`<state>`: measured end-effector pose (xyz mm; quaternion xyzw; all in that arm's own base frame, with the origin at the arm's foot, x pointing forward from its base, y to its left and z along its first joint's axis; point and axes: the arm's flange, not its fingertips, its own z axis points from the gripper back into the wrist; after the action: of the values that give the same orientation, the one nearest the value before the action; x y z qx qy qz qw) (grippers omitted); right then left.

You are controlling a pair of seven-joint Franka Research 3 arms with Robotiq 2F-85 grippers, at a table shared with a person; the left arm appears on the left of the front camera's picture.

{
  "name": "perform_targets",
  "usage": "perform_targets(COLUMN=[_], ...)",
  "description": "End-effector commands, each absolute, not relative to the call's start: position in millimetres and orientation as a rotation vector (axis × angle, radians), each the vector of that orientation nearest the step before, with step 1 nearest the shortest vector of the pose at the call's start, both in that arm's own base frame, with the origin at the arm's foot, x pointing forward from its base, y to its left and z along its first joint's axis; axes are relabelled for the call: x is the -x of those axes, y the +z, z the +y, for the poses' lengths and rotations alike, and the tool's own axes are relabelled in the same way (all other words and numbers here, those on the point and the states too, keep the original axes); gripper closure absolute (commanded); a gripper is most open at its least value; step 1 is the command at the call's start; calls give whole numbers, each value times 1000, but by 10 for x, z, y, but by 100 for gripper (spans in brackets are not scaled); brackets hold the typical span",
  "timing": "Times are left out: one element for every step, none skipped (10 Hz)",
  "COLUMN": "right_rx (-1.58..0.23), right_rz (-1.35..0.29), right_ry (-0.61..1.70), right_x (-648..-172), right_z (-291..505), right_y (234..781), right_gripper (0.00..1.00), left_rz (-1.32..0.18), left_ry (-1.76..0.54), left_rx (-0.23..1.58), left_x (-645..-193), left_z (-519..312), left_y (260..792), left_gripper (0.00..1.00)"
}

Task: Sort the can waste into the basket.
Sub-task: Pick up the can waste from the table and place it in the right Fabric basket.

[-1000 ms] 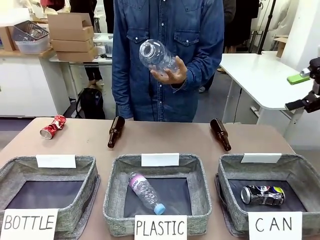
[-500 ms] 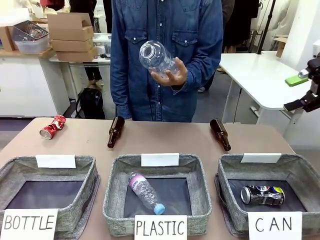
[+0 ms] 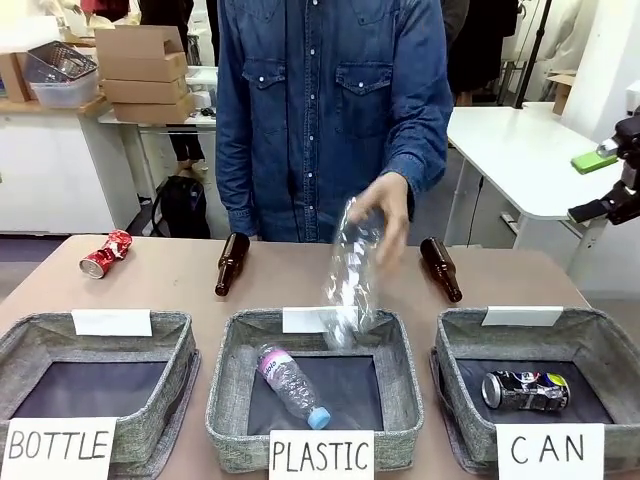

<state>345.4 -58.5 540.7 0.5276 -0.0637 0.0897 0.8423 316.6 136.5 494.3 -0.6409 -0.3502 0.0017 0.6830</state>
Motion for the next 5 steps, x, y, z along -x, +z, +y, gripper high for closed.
perform_targets(right_rx=[-1108, -1108, -1108, -1108, -1108], right_rz=[-132, -132, -132, -132, -132], right_ry=[216, 216, 216, 216, 216], right_x=[-3469, -3469, -3469, -3469, -3469], right_z=[-638, -638, -638, -638, -638], right_y=[5422, 5422, 5422, 5422, 5422], right_gripper=[0, 0, 0, 0, 0], left_rz=[-807, -785, -769, -672, -505], left_ry=[-14, 4, -112, -266, -399], left_rx=[1448, 1437, 1271, 1075, 614], left_x=[-3175, -3166, -3306, -3517, -3773], left_z=[1343, 1365, 1197, 1069, 1020], left_y=[4948, 4943, 4997, 4973, 4812], left_gripper=[0, 0, 0, 0, 0])
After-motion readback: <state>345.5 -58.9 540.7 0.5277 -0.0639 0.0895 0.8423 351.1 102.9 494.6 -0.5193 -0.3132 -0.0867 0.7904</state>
